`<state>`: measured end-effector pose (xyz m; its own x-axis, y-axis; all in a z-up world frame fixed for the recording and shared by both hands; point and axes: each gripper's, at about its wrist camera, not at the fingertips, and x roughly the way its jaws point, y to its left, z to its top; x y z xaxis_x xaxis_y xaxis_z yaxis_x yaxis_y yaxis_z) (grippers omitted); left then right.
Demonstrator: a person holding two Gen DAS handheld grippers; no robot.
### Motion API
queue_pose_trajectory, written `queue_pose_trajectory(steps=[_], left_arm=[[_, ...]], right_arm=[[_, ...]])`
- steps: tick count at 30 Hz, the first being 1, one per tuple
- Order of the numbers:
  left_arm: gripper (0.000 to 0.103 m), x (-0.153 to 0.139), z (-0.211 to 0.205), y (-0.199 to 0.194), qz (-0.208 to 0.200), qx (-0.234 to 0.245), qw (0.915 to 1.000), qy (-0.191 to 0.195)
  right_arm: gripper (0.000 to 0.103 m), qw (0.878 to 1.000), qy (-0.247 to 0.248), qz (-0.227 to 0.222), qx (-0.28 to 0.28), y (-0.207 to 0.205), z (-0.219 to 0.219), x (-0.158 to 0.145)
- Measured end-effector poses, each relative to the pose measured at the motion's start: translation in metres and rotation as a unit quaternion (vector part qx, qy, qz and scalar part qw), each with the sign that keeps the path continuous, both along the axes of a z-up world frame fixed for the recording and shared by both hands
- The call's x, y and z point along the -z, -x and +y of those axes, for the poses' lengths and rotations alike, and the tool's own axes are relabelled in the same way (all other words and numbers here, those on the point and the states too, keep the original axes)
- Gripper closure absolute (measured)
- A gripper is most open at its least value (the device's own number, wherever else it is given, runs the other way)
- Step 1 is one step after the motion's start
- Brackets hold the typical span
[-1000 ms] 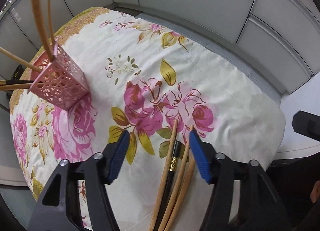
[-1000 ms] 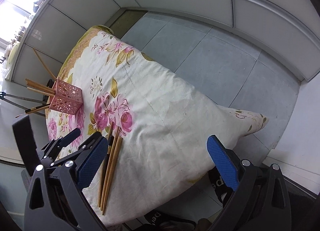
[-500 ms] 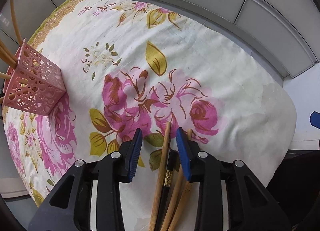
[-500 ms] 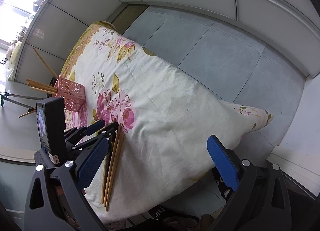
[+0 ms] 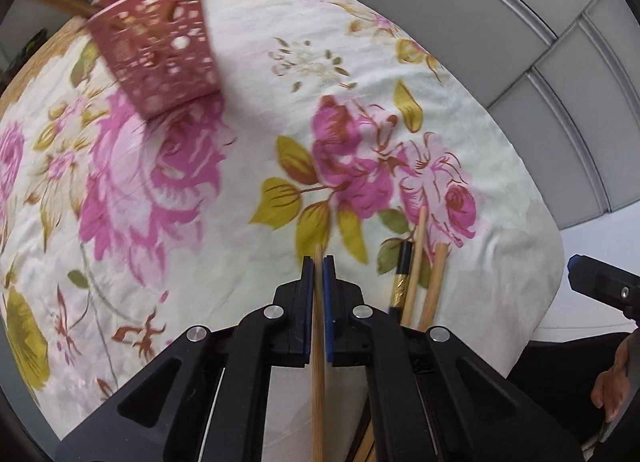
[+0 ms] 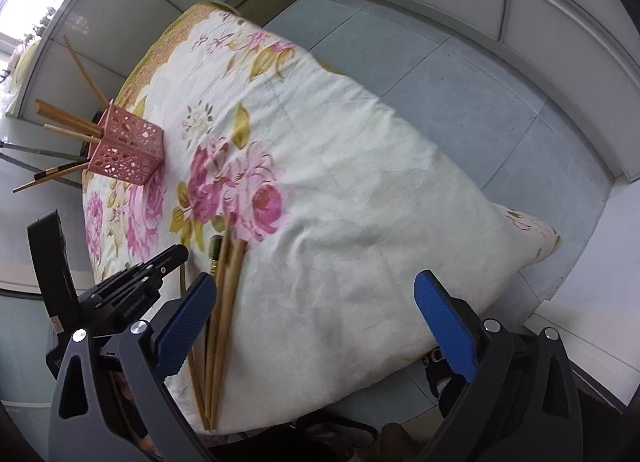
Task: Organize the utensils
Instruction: 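Lift the chopstick with the left gripper while the right gripper grasps another chopstick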
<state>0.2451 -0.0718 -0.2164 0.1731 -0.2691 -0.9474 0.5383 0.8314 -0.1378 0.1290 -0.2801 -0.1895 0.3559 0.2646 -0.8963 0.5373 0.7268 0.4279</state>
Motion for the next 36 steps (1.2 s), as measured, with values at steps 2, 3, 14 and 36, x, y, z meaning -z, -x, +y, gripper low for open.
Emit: queue_pose_trajectory(steps=[2,3,14,36], left_arm=[[0.099,-0.014,0.022,0.009,-0.007,-0.027,0.9992,0.027],[0.099,-0.021,0.031,0.012,-0.012,-0.040,0.9984,0.039],[0.099,-0.086,0.074,0.021,-0.070,-0.067,0.9879,0.121],[0.099,-0.133,0.097,0.037,-0.145,-0.087,0.9700,0.175]], right_arm=[[0.007,0.999,-0.026,0.004,-0.024,-0.015,0.014,0.002],[0.011,0.999,-0.035,0.010,-0.034,-0.021,0.021,0.005],[0.059,0.996,-0.013,0.087,-0.016,-0.058,0.052,0.032],[0.094,0.993,0.117,-0.008,-0.009,-0.049,0.084,0.011]])
